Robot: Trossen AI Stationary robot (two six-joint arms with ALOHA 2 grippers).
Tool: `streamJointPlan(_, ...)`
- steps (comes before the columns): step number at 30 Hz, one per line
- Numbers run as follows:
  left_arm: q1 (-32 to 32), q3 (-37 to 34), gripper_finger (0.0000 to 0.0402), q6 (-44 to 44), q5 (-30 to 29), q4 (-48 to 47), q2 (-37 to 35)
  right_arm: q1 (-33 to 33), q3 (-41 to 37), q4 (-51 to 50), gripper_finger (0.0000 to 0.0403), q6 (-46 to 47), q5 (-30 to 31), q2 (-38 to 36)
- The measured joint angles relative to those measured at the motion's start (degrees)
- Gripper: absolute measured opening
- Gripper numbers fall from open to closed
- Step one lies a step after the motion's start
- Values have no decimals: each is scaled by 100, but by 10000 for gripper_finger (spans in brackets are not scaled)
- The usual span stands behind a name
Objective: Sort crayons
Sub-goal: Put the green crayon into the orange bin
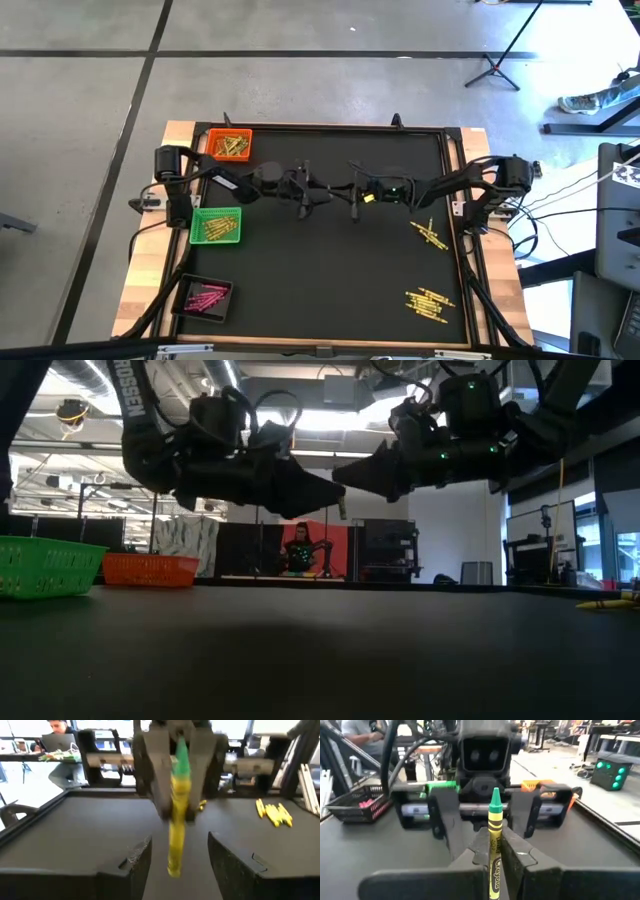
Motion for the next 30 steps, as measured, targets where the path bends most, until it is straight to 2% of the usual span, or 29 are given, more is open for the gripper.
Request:
streamJointPlan(6, 3, 262, 174, -124, 5, -96, 0, 2, -1, 55, 23, -6, 3, -4)
streamJointPlan(9, 3, 307, 159, -94, 6, -285, 0, 2, -1, 176, 23, -7, -8, -8)
streamJointPlan(19, 54, 307, 47, 15, 4, -367, 0, 2, -1, 26, 25, 57, 14, -7)
streamJointPlan(24, 138, 305, 9, -131, 10, -423, -31, 1, 2, -227, 63, 57, 108, -13)
streamJointPlan(27, 173, 300, 7, -106, 19, -737, -170, 1, 2, -505, 97, 54, 113, -154)
streamJointPlan(30, 269, 303, 16, -22, -55, -1458, -561, 2, -1, -1186, 120, 12, 106, -511)
